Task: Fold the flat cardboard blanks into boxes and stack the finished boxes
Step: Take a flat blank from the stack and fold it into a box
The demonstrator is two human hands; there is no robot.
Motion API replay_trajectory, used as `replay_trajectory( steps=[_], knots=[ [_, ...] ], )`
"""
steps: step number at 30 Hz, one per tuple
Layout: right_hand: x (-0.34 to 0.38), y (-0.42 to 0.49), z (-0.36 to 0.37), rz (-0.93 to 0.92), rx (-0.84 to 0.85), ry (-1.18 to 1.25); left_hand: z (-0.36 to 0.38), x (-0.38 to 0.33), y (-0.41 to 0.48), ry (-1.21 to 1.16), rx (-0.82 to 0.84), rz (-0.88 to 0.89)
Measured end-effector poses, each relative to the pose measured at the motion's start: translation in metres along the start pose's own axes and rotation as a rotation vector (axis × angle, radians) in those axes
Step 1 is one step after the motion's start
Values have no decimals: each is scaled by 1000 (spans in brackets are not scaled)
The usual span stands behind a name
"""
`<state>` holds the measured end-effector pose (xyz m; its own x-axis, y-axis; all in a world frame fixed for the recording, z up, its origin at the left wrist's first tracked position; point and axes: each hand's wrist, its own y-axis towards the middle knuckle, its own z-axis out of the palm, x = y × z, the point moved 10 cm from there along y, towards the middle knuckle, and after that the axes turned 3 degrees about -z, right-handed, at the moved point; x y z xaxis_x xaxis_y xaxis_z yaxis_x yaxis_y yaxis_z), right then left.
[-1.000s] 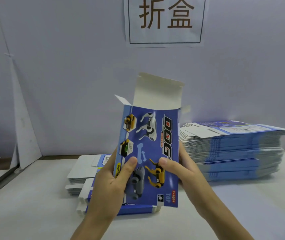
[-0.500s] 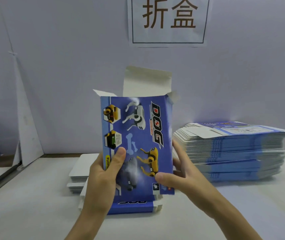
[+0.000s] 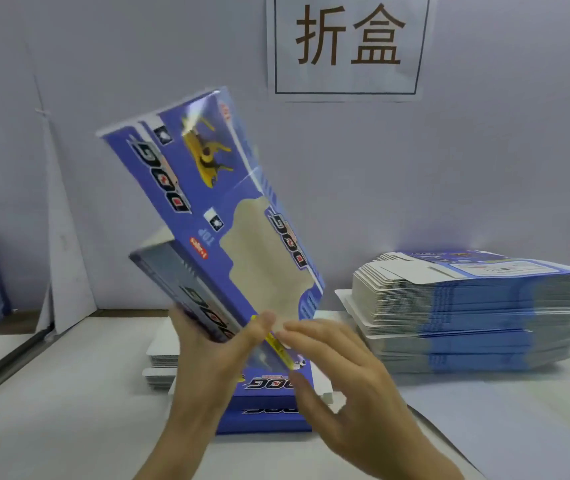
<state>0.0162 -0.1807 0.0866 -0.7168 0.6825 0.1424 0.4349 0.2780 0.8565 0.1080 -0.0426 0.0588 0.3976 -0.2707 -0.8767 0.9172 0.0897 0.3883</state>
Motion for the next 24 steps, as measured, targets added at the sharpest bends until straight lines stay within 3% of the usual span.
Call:
replay_trajectory(
  steps=[2,4,6,8,10,16,24],
  knots=[
    [-16,3,-17,103,-64,-39,-3,4,6,22,94,-64],
    [-44,-2,-33,328,-126,46,8,11,4,-61,294,-174],
    [-73,-13,-29,577,-87,363,18,18,-3,-100,449,-240],
    [-81,-21,-8,704,0,764,25,21,-9,-96,509,-274],
    [-80,-24,2,737,49,855,32,23,-14,-66,512,-304],
    [-82,-27,6,765,-28,812,30,26,-11,-24,332,-286],
    [-79,-21,2,700,-19,795,27,30,-17,37,329,-276]
  ],
)
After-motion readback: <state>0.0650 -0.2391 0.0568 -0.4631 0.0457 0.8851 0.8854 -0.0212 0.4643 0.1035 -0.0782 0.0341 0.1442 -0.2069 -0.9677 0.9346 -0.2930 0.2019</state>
